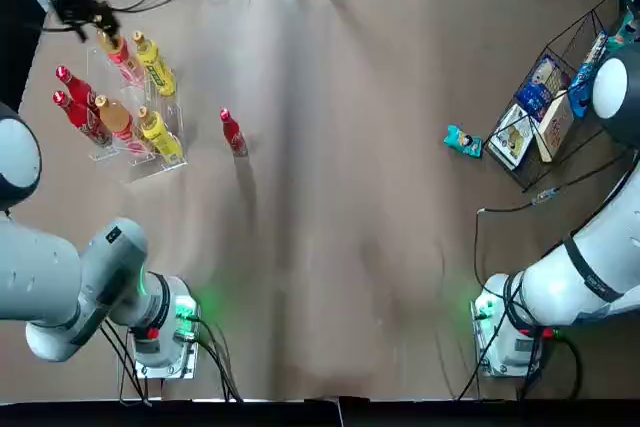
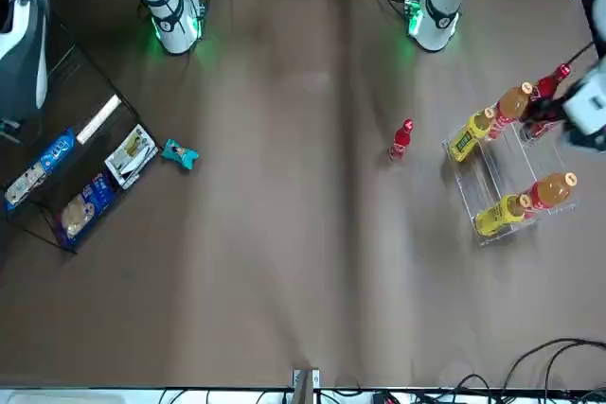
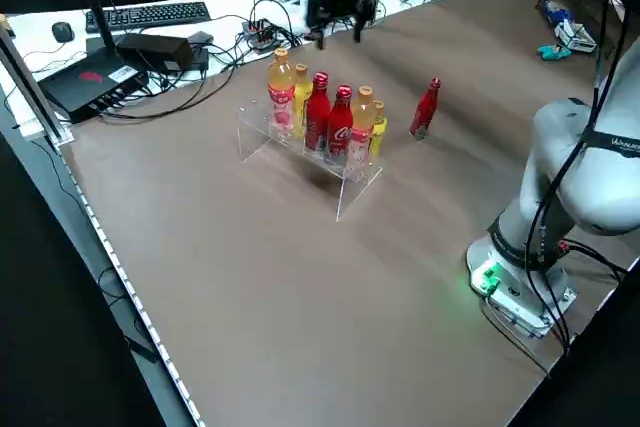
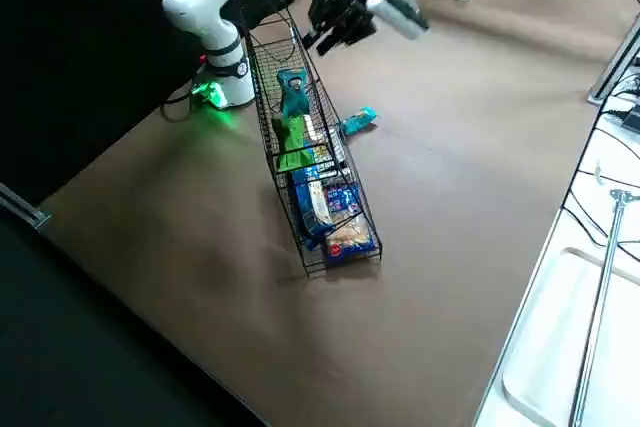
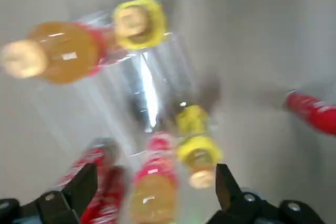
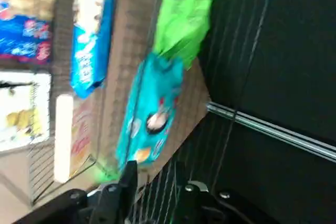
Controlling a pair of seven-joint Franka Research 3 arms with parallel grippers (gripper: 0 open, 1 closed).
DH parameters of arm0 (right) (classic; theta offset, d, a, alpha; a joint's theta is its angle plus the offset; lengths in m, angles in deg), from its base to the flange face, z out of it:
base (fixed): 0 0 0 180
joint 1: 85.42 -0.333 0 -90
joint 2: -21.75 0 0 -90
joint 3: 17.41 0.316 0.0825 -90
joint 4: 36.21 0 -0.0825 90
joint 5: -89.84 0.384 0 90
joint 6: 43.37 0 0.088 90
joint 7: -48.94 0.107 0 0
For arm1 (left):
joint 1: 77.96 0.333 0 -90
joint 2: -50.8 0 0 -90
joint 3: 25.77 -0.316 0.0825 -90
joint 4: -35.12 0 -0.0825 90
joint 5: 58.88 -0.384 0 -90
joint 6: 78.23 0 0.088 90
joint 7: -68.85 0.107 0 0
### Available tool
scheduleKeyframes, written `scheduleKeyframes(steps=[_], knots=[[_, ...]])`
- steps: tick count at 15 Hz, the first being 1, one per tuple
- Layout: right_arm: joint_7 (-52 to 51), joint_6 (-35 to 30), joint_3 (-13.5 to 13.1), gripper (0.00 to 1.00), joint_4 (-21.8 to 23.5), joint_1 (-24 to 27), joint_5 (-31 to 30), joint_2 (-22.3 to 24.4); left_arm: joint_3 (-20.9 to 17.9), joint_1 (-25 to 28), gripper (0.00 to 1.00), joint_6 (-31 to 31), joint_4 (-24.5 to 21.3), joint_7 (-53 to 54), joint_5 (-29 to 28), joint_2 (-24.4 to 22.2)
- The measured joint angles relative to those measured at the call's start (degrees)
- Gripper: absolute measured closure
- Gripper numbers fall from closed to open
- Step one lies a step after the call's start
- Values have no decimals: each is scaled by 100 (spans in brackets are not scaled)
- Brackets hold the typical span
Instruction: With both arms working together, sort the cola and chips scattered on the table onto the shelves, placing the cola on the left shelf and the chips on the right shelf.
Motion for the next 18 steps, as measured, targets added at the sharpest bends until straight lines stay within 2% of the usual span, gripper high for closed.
scheduleKeyframes(steps=[2,4,5,6,7,8,10,12,14,17,18], knots=[[33,-96,8,64,-138,-141,549,42,598,-26,1,4,-111,-538,190,58],[299,-92,-7,63,-180,-137,1217,56,988,-73,1,212,-308,-972,424,121],[550,-55,-24,61,-176,-106,1605,52,1166,-89,1,475,-471,-1217,471,155],[822,62,-37,54,-163,-73,1956,42,1363,-91,1,792,-682,-1491,484,191],[1110,246,-41,53,-117,-51,2244,34,1567,-94,1,1123,-936,-1774,485,226],[1365,446,-40,52,3,-54,2473,25,1766,-97,1,1454,-1212,-2023,485,250],[1792,893,-16,41,400,-87,2804,-13,2066,-110,1,1911,-1679,-2411,487,260],[2235,1384,0,37,856,-185,2960,-74,2256,-110,3,2039,-1846,-2694,488,259],[2826,1877,11,21,1314,-416,2988,-110,2411,-110,4,2042,-1853,-2934,488,258],[4025,2353,22,18,1859,-726,2988,-131,2586,-111,6,2041,-1958,-3122,488,257],[4235,2476,22,21,2022,-757,2988,-131,2612,-110,7,2041,-2016,-3132,488,257]])
